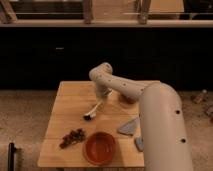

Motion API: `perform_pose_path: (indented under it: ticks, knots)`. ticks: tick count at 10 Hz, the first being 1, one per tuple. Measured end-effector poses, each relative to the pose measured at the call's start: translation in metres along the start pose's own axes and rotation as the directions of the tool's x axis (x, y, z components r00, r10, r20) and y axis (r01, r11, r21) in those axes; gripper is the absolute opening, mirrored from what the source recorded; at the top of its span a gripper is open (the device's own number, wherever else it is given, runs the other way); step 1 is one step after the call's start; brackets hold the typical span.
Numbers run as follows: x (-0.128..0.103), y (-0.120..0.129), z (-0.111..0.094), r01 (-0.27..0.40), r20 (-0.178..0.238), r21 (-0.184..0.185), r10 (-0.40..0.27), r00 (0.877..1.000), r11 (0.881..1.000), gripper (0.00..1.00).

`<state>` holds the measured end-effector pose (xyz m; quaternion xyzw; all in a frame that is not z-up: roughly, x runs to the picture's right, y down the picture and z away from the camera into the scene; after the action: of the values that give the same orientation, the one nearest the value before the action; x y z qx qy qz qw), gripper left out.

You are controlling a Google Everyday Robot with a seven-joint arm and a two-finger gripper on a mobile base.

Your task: Wipe table surface with brush

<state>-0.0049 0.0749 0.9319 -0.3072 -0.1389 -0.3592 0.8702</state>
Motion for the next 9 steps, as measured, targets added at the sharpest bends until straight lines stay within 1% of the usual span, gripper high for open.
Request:
perform_pose_path:
  ticks: [1, 2, 3, 4, 5, 7, 8, 9]
  knots:
    - [0.013, 0.006, 0.0, -0.031, -0.008, 0.0, 0.031, 0.999, 1.0, 0.01]
    - [0.024, 0.005, -0.001, -0.06, -0.018, 0.003, 0.06, 0.998, 0.998, 0.01]
    - [0.03, 0.001, -0.002, -0.078, -0.023, 0.008, 0.078, 0.997, 0.997, 0.01]
    - [0.035, -0.003, -0.005, -0.091, -0.027, 0.018, 0.091, 0.995, 0.996, 0.01]
    - [0.041, -0.01, -0.01, -0.102, -0.033, 0.036, 0.103, 0.994, 0.994, 0.01]
    - [0.039, -0.021, -0.015, -0.098, -0.039, 0.058, 0.101, 0.994, 0.993, 0.01]
    - [0.037, -0.027, -0.017, -0.09, -0.041, 0.064, 0.093, 0.995, 0.994, 0.01]
    - [0.031, -0.034, -0.017, -0.059, -0.05, 0.063, 0.062, 0.997, 0.996, 0.01]
